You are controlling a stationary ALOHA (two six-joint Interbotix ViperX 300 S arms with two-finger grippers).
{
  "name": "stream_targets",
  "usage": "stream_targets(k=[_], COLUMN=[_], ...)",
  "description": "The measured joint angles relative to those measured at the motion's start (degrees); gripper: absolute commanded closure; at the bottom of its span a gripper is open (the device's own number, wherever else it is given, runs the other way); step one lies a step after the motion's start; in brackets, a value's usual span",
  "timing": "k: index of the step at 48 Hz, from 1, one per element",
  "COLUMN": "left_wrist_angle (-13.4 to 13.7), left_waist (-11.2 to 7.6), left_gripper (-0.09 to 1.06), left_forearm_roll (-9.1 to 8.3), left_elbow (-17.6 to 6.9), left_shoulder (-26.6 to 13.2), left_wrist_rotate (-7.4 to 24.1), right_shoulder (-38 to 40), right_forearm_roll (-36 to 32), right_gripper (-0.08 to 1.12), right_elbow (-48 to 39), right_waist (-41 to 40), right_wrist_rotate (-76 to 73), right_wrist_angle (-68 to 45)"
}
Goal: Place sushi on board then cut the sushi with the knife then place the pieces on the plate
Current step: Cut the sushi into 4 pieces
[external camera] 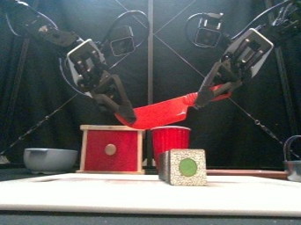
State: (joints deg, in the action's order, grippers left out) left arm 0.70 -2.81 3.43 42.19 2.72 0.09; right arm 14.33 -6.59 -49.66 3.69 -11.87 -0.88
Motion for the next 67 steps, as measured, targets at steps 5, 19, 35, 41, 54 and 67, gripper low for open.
stream_targets(k=[5, 19, 35, 41, 54, 67], left_wrist_angle=[0.0, 0.0, 0.09, 0.26, 0.26, 0.26], left_waist=[-0.44, -1.93, -2.64, -2.81, -2.81, -2.9], left_gripper=[0.59, 0.59, 0.59, 0.59, 0.59, 0.59], left_forearm_roll=[1.14, 4.48, 5.01, 5.1, 5.98, 6.15], left_elbow=[-0.26, -1.85, -3.78, -4.04, -4.13, -4.39], left_shoulder=[-0.79, -3.34, -6.24, -6.68, -6.68, -7.38], left_wrist_rotate=[0.0, 0.0, 0.0, 0.0, 0.0, 0.0], right_shoulder=[-1.23, -3.25, -4.92, -5.45, -6.33, -7.29], right_forearm_roll=[1.41, 3.43, 4.75, 5.1, 5.1, 5.1], right_gripper=[0.65, 0.65, 0.65, 0.65, 0.65, 0.65], right_elbow=[0.0, 0.0, -0.35, -0.44, -0.35, -0.35], right_waist=[0.18, 1.14, 0.79, 0.79, 0.7, 0.79], right_wrist_rotate=[0.0, 0.0, 0.18, 0.18, 0.18, 0.09], right_wrist_angle=[0.53, 3.69, 4.48, 4.57, 4.75, 4.75])
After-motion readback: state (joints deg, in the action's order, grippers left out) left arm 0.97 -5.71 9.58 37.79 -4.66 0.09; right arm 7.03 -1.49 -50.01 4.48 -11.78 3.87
